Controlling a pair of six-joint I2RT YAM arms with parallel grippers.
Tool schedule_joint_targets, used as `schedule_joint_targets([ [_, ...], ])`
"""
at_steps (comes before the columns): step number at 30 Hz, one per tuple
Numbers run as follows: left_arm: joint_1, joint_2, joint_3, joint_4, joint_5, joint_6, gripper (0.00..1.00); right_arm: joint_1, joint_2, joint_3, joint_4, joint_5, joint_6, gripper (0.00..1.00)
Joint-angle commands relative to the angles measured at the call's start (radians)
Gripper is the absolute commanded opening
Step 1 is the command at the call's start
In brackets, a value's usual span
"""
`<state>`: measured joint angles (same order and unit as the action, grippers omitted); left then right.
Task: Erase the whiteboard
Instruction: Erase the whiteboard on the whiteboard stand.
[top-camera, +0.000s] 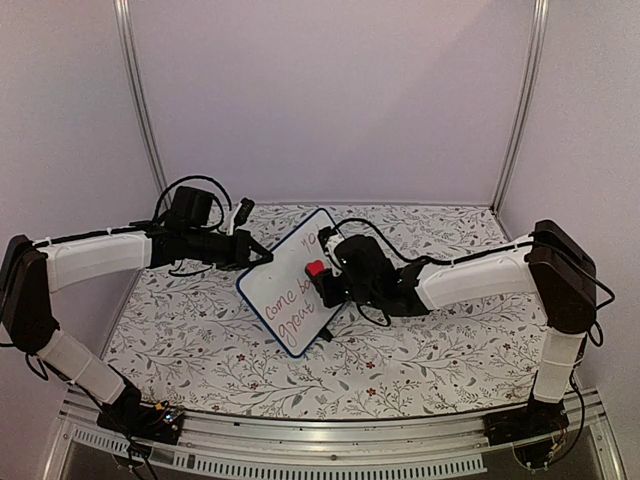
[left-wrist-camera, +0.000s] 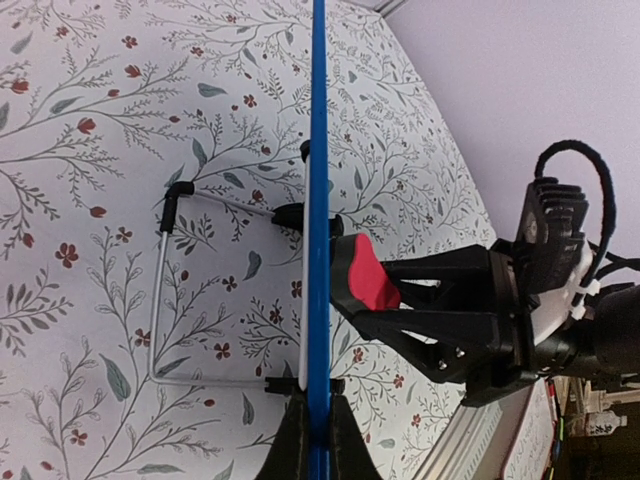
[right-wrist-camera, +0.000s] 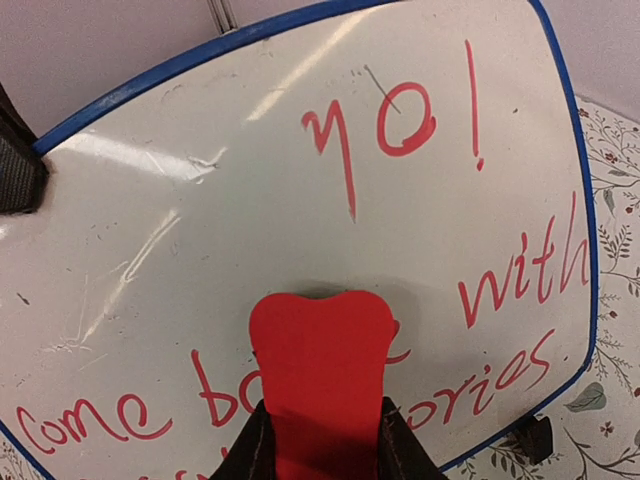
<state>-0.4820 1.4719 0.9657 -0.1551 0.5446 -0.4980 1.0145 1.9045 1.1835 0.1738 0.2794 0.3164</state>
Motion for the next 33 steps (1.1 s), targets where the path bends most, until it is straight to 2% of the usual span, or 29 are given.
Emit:
schedule_joint_targets([
  [1,-0.017,-0.030,0.005,0.048,0.052,0.014,0.00,0.001,0.026,0.073,-0.033,0.011,-0.006,0.23],
  [13,-0.016,-0.027,0.007,0.048,0.052,0.016,0.00,-0.019,0.093,0.237,-0.076,-0.064,-0.048,0.23],
  [33,-0.015,-0.026,0.007,0.048,0.052,0.015,0.00,0.053,0.017,0.038,0.097,-0.171,-0.069,0.23],
])
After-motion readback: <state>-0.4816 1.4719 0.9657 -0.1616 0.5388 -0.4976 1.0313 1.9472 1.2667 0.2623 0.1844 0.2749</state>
